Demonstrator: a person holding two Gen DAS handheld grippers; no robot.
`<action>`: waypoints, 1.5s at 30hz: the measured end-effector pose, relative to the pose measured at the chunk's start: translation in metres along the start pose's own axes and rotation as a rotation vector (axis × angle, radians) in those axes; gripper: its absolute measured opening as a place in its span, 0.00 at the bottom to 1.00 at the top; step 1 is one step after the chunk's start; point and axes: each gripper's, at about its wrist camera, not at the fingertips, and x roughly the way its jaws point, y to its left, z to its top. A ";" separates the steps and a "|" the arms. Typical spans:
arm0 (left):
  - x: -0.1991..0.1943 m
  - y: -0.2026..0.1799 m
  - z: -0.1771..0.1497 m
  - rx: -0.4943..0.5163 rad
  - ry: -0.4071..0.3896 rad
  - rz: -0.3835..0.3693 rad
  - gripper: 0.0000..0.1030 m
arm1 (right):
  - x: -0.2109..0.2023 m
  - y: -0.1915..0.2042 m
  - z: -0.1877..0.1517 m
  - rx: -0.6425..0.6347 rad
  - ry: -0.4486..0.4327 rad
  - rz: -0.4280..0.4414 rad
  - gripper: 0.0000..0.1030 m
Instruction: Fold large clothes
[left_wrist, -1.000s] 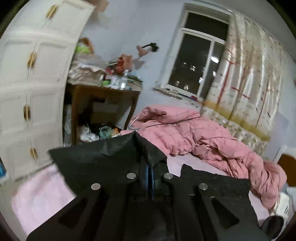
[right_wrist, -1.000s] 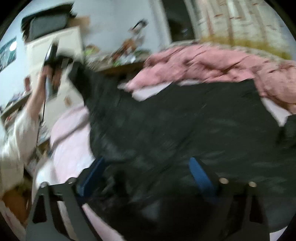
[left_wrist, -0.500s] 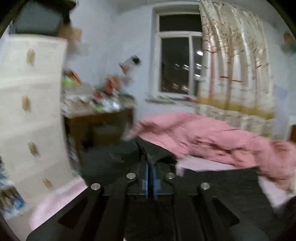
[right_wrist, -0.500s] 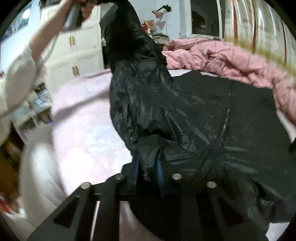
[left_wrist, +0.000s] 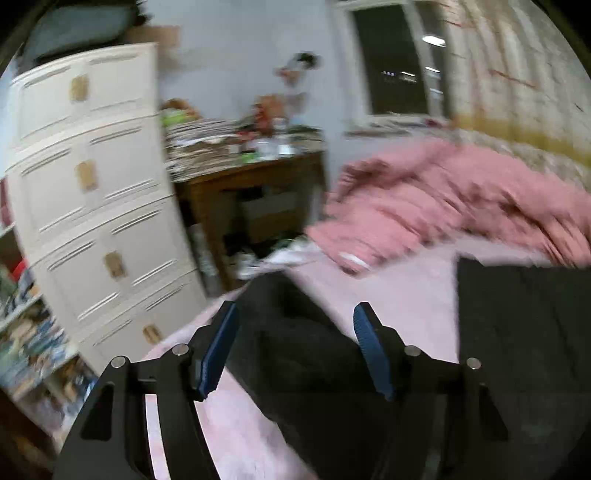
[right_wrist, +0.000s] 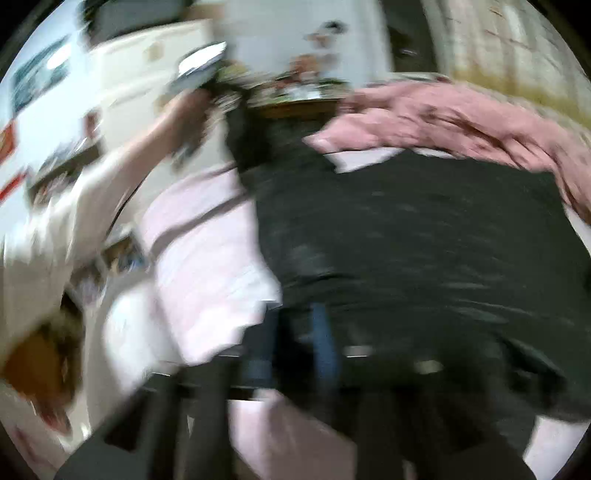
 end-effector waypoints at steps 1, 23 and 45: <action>-0.010 -0.003 -0.010 0.027 -0.002 -0.021 0.67 | -0.011 -0.003 0.001 0.038 -0.033 -0.033 0.72; -0.092 -0.051 -0.141 -0.179 0.274 -0.711 0.82 | -0.112 -0.140 -0.015 0.426 -0.326 -0.567 0.81; -0.078 -0.060 -0.139 -0.108 0.215 -0.553 0.12 | -0.104 -0.175 -0.068 0.646 -0.205 -0.495 0.04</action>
